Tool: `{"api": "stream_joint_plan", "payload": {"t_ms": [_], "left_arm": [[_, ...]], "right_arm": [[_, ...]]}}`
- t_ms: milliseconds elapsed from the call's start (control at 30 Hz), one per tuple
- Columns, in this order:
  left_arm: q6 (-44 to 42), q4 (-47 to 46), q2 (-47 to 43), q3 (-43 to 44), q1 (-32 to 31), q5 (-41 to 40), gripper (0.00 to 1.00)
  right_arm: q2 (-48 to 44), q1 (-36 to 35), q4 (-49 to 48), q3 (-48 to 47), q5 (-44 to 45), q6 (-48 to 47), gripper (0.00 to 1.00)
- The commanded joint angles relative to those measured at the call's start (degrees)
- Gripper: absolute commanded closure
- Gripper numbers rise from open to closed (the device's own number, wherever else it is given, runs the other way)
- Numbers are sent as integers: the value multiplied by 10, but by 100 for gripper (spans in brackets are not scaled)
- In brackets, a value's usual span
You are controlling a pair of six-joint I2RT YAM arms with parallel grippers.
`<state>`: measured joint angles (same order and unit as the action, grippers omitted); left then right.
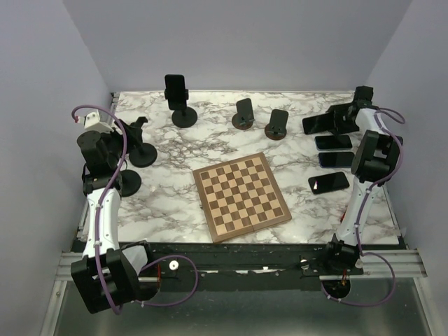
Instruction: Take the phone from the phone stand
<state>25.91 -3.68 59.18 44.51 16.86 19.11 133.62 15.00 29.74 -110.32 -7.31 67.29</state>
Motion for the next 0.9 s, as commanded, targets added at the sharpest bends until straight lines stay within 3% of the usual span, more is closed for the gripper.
{"api": "stream_joint_plan", "payload": {"t_ms": [0,67,133,200,367,433,533,867], "left_arm": [[6,-5,-2,8,-2,3,23],[6,-5,0,9,-2,5,22],[6,-4,1,10,-2,5,22],[6,-2,2,12,-3,7,16],[6,-4,2,9,-3,7,14],[6,-5,1,8,-2,7,14],[5,-5,2,8,-3,9,14],[-2,-10,-7,2,-4,6,13]], "right_arm": [[21,0,33,-11,6,37,99],[30,0,47,-17,8,44,94],[40,0,50,-21,8,44,83],[46,1,51,-17,6,51,78],[55,1,27,6,-2,55,67],[56,1,21,9,0,52,59],[52,2,8,17,-3,43,39],[42,2,4,21,-21,29,4]]}}
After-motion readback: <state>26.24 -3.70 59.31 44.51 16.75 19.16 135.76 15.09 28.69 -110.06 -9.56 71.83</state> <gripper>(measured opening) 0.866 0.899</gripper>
